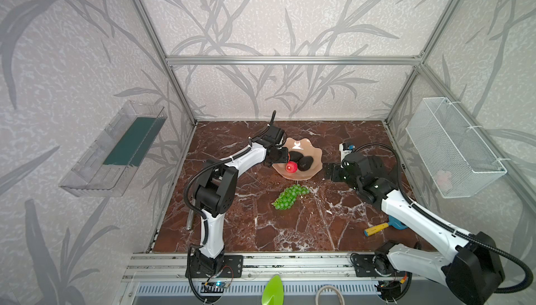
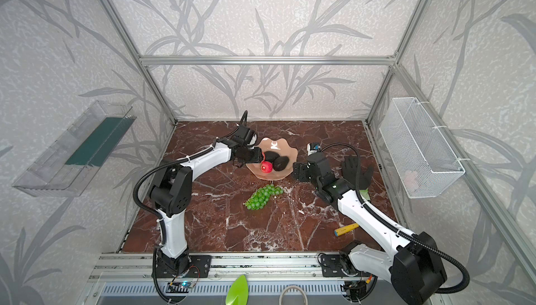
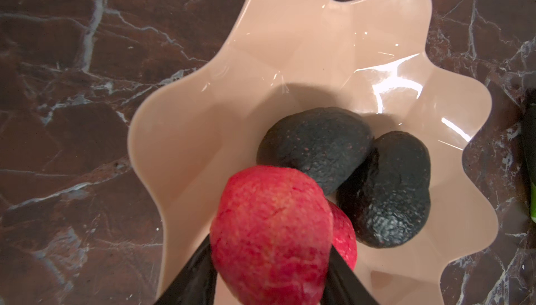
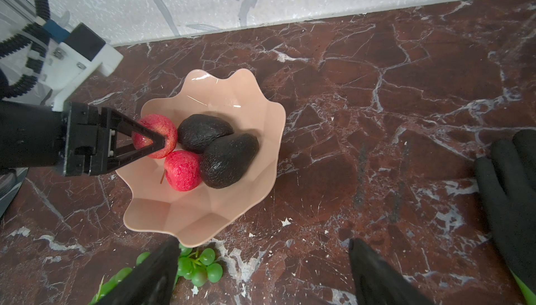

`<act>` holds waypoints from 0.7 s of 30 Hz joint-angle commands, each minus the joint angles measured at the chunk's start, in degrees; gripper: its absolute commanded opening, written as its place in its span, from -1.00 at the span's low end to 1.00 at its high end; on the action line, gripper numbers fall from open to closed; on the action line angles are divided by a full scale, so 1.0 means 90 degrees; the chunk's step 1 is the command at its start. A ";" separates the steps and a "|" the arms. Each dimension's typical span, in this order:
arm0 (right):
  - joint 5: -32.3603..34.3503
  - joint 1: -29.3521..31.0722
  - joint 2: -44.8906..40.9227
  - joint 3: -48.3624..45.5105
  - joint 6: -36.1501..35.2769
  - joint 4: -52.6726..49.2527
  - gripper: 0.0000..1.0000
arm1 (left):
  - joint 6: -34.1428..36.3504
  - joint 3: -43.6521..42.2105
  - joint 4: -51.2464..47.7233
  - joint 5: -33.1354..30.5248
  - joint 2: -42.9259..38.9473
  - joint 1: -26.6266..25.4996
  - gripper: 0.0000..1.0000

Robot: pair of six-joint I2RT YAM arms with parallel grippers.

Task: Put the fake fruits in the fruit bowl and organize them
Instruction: 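Carry the red apple with the left gripper and release it into the bowl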

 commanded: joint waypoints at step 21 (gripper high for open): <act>-0.1096 0.0305 0.0360 0.0387 -0.0720 -0.0336 0.81 | -0.0161 -0.0856 0.0511 -0.1077 -0.2502 0.0387 0.55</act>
